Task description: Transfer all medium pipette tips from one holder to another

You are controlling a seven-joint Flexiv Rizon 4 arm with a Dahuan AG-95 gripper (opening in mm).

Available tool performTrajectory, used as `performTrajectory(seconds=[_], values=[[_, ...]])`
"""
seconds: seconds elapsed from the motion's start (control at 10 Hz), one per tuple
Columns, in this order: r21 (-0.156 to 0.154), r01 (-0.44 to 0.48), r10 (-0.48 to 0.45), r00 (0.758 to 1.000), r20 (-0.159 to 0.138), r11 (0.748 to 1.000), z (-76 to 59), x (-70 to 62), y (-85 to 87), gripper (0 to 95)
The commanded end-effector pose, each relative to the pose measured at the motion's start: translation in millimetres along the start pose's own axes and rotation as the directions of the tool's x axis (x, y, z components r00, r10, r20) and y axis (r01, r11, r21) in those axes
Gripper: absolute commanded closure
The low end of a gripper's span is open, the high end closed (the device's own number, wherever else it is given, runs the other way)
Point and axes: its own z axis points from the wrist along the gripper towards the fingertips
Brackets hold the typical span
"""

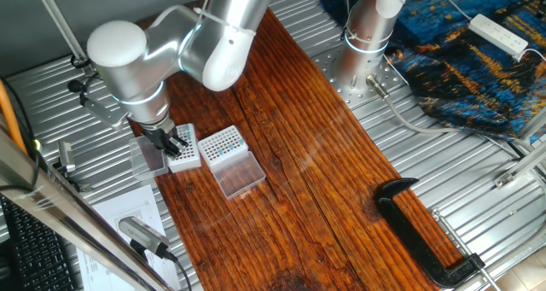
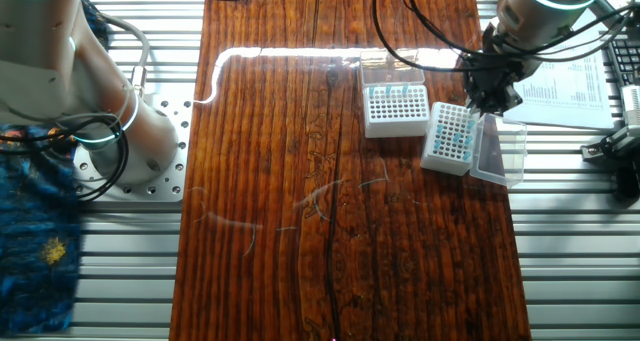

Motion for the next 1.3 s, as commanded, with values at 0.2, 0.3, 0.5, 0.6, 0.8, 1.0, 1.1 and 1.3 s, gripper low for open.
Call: performTrajectory(seconds=[0.2,0.3,0.5,0.6,0.8,1.0,1.1,1.3], values=[[-0.003,-0.003,0.003,1.0,0.0,1.0,-3.1,-0.5,-1.0,95.0],[-0.005,-0.004,0.004,1.0,-0.003,1.0,-5.9,-0.8,-1.8,95.0],[-0.01,0.001,-0.001,1.0,-0.012,1.0,-14.7,0.1,-3.6,95.0],[-0.013,0.004,-0.005,1.0,-0.016,1.0,-19.0,0.9,-4.0,95.0],[-0.018,0.004,-0.005,1.0,-0.021,1.0,-25.9,1.8,-3.5,95.0],[-0.023,0.001,-0.002,1.0,-0.028,1.0,-33.0,2.4,-1.9,95.0],[-0.026,-0.001,0.0,0.999,-0.035,1.0,-38.8,3.0,-0.2,95.0],[-0.034,-0.006,0.004,0.999,-0.05,0.999,-49.1,4.5,3.7,95.0]])
